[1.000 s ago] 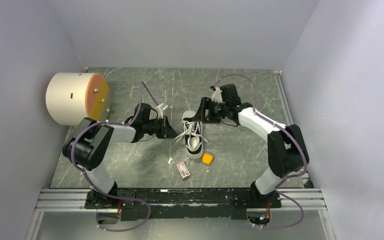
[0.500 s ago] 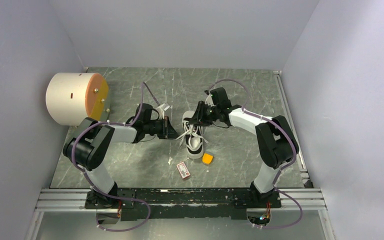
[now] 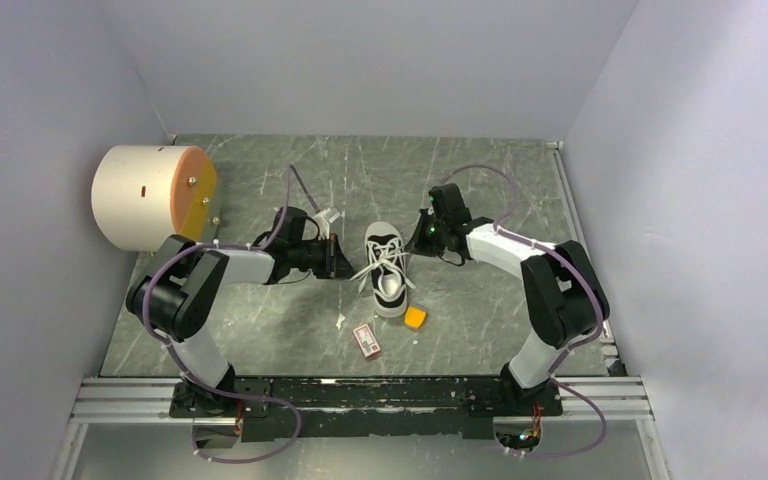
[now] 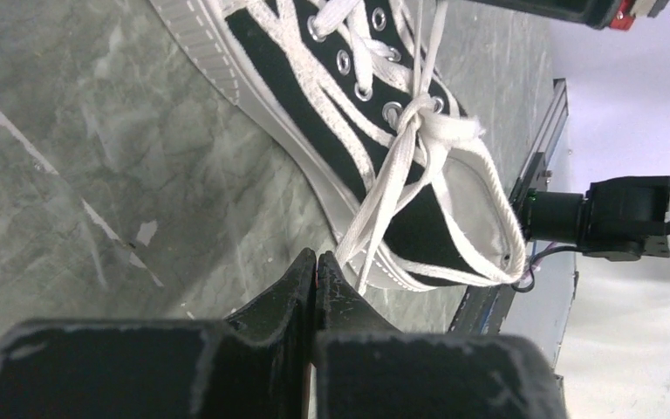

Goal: Tie the shoes

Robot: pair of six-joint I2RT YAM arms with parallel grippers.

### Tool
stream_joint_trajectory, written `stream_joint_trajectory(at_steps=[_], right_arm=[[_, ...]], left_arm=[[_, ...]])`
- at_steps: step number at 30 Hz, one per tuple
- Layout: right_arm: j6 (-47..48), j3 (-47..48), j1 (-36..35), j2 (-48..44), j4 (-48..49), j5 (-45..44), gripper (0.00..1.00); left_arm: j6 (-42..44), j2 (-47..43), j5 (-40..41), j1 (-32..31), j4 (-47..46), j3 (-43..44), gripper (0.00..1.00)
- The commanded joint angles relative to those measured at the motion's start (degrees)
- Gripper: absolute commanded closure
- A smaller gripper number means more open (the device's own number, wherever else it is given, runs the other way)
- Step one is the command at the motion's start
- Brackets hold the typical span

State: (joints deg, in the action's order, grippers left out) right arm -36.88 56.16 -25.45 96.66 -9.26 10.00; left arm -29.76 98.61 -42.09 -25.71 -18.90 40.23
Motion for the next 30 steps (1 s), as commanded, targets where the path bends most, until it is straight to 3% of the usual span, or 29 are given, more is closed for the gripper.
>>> stream_joint_trajectory(at_steps=[1, 6, 11, 12, 13, 17, 20, 23, 26, 30], right_arm=[[2.3, -3.5, 2.1, -1.1, 2.9, -7.6, 1.00], [2.3, -6.1, 3.2, -1.4, 4.8, -7.0, 1.00], [4.7, -4.0, 3.4, -2.6, 4.5, -3.3, 1.00], [5.8, -2.6, 3.7, -2.2, 2.8, -1.5, 1.00], [6.6, -1.5, 4.1, -1.9, 1.2, 0.3, 0.98], [10.5, 0.4, 4.9, -4.2, -4.8, 3.7, 0.53], [13.0, 0.9, 5.0, -10.4, -10.4, 0.8, 0.34], [15.7, 3.4, 5.1, -16.3, -18.1, -4.5, 0.23], [16.6, 6.4, 5.0, -22.0, -25.2, -11.3, 0.18], [17.7, 11.3, 5.0, -29.3, -33.2, -18.3, 0.15]], left_arm=[[3.2, 0.7, 2.0, -0.3, 4.2, -2.2, 0.95], [3.4, 0.7, 1.9, -0.2, 2.7, -3.3, 0.95], [6.6, -1.1, 5.2, -0.4, 8.9, 1.4, 0.95], [7.5, -1.9, 6.7, -0.4, 11.6, 2.6, 0.91], [8.0, -3.1, 8.6, -0.4, 13.3, 3.4, 0.79], [10.1, -11.1, 16.7, -0.3, 18.3, 3.9, 0.57], [12.8, -16.3, 22.2, 0.1, 24.9, 4.8, 0.54], [14.7, -22.6, 25.5, 0.4, 31.2, 6.0, 0.50], [15.7, -30.8, 27.6, 0.6, 36.1, 8.2, 0.21], [17.2, -42.1, 31.6, 0.6, 40.6, 14.0, 0.16]])
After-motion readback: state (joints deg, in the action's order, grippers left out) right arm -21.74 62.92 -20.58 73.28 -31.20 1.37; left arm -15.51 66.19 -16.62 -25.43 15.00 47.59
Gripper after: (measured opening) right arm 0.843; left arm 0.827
